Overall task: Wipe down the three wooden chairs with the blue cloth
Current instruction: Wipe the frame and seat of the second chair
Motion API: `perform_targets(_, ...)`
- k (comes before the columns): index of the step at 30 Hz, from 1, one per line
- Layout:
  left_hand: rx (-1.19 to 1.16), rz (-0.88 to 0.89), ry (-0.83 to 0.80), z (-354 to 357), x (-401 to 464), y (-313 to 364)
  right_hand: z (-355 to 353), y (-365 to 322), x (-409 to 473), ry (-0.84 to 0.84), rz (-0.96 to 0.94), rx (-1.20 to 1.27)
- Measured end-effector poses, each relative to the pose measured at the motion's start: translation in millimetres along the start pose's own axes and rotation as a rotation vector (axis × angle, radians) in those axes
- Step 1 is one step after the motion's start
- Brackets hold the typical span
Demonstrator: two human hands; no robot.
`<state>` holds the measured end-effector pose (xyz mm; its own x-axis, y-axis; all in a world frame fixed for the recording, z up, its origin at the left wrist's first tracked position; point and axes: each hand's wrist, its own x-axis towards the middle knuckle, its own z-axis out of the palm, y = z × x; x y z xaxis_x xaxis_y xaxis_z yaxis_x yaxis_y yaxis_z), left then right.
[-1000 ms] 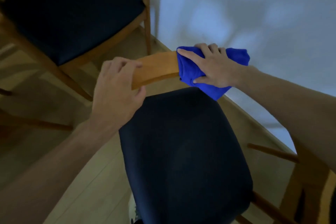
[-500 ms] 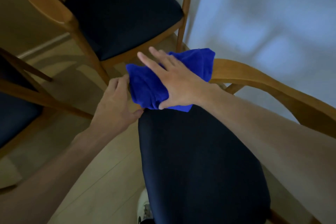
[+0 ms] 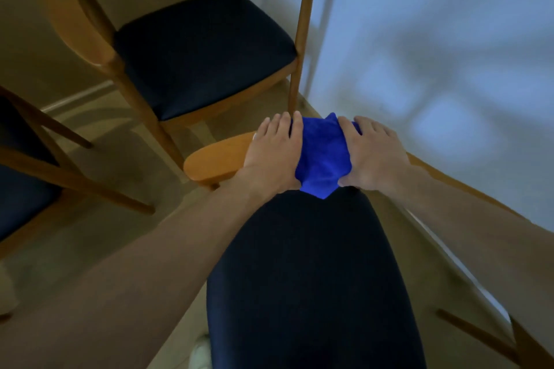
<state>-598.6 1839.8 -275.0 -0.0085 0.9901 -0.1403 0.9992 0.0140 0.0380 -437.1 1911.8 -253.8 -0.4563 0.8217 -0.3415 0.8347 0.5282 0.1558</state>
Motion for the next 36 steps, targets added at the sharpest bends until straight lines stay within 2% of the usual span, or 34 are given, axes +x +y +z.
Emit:
perform_targets(2,0.02,0.025,0.04,4,13,6,-2,-3,1,-0.082,0.076,0.006)
perform_targets(4,0.034,0.023,0.082,5,12,-3,-8,-19,7,-0.093,0.063,-0.005)
perform_targets(7,0.006,-0.056,0.06,2,-20,-44,-19,-62,19,-0.023,-0.125,-0.03)
perform_targets(12,-0.219,-0.379,-0.086,19,-122,-138,-33,-189,16,0.1,-0.54,-0.078)
perform_targets(14,-0.272,-0.429,-0.195,27,-149,-154,-34,-228,11,0.144,-0.633,-0.099)
perform_targets(16,-0.389,-0.449,-0.207,33,-151,-155,-31,-240,12,0.197,-0.647,-0.101)
perform_targets(19,-0.577,-0.427,-0.065,29,-135,-143,-27,-218,19,0.208,-0.622,-0.014)
perform_targets(22,-0.594,-0.325,-0.034,14,-112,-125,-25,-167,28,0.143,-0.549,0.071)
perform_targets(25,-0.282,-0.16,0.029,2,-70,-91,-17,-112,34,0.125,-0.44,0.097)
perform_targets(28,0.002,-0.072,0.074,2,-20,-42,-6,-61,34,0.093,-0.287,0.095)
perform_targets(32,0.032,0.029,0.112,5,13,-10,-2,-23,27,0.027,-0.158,0.074)
perform_targets(36,-0.08,0.046,0.13,10,-6,-44,-16,-61,32,-0.001,-0.188,-0.016)
